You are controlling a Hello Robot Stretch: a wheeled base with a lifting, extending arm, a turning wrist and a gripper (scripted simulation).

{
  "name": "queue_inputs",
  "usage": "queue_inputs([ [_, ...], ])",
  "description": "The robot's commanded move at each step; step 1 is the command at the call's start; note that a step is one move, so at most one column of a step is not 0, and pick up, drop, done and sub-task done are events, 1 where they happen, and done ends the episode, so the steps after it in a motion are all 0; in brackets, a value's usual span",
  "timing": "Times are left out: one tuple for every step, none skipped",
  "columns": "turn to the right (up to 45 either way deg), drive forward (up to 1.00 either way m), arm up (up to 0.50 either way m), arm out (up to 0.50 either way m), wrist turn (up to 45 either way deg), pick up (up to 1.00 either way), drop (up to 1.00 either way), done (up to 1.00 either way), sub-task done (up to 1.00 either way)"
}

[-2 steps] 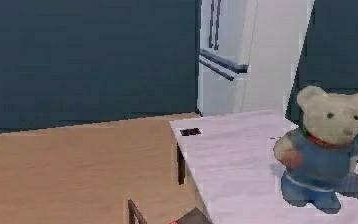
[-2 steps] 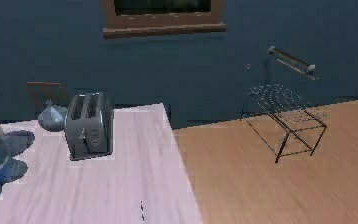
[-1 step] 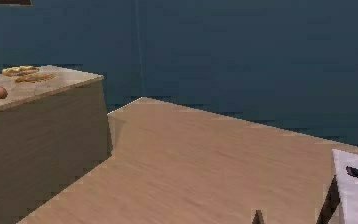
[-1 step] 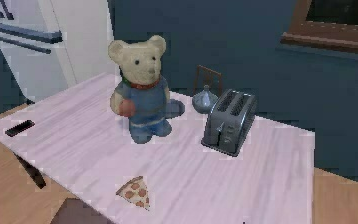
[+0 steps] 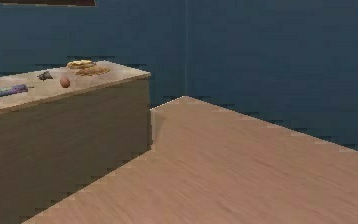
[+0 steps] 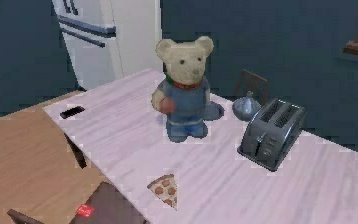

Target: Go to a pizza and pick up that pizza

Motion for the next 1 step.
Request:
queue_inputs([
  [0.0, 0.00, 0.50, 0.00, 0.0, 0.00, 0.00, 0.00, 0.00],
])
